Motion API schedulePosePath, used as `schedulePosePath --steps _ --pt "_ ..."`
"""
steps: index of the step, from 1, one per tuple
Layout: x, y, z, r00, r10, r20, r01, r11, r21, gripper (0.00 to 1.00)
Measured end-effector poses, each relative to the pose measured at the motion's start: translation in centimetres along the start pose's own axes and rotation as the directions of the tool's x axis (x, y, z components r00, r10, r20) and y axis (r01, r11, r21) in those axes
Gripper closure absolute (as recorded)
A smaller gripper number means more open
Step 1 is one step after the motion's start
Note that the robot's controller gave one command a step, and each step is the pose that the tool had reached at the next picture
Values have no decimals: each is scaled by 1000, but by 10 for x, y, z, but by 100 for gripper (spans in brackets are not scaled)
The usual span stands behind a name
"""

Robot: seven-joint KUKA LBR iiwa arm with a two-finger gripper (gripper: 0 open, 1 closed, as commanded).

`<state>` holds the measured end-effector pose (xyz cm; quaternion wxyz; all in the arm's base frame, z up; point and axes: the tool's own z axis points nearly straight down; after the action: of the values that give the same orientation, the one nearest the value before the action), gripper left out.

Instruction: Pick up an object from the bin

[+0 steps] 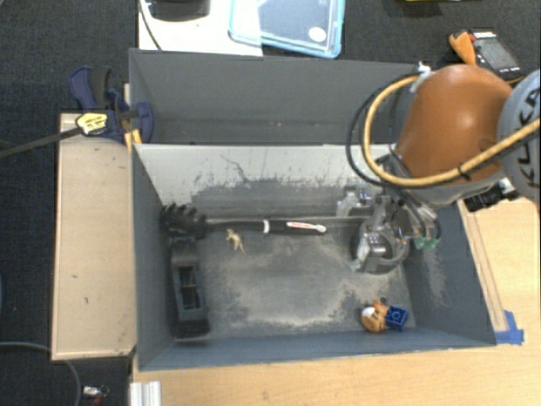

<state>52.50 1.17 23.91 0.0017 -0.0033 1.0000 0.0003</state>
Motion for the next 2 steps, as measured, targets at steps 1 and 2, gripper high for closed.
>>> schedulePosePath --steps 1,2 --pt "0 0 0 1000 0 0 0 1000 0 0" --pt "-55 -37 38 1000 -21 10 21 1000 1 0"
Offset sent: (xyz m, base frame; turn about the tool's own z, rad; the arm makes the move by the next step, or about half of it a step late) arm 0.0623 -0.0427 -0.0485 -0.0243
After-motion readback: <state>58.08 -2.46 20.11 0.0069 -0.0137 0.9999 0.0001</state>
